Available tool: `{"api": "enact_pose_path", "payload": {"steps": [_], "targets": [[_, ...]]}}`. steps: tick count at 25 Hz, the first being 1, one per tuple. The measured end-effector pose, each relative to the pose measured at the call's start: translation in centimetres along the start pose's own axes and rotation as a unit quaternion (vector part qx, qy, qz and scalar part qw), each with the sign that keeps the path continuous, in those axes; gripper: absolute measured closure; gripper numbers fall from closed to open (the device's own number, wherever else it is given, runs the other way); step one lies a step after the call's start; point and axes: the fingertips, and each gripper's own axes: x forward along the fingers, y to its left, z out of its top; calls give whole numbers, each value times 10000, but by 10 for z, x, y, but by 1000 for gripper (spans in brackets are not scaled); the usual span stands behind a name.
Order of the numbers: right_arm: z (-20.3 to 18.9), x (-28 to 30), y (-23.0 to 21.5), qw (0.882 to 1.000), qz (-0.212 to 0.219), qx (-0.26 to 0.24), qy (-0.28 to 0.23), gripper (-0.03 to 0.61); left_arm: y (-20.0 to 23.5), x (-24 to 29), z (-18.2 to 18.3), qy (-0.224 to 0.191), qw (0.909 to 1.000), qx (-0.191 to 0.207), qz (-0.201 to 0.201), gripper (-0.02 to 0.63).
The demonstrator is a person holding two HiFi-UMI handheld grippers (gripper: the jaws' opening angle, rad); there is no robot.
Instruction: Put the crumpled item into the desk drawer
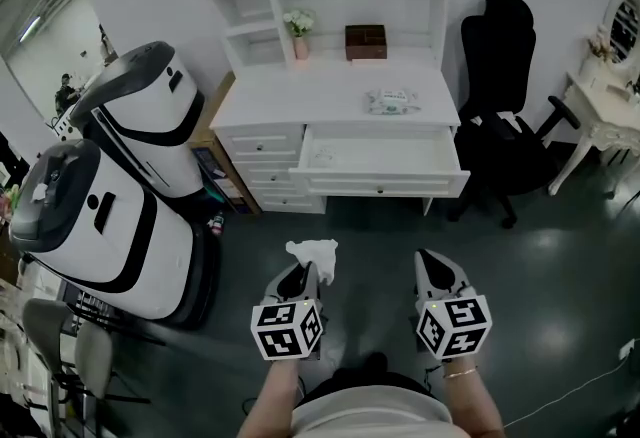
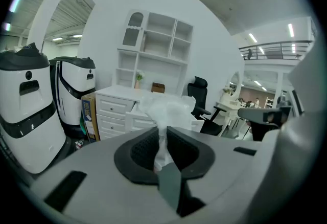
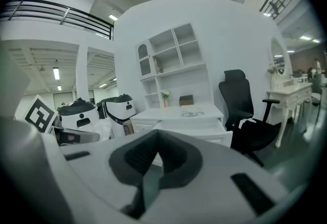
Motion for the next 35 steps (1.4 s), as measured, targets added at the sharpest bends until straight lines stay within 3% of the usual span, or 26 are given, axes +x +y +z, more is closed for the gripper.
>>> {"api": "enact_pose_path", "payload": {"steps": [22, 35], "targets": [[17, -10, -41, 9995, -83, 24, -290, 577, -19, 8, 26, -401, 9986, 102, 340, 574], [24, 59, -87, 9992, -356, 155, -122, 577, -4, 99, 54, -297, 9992, 72, 247, 574]]}}
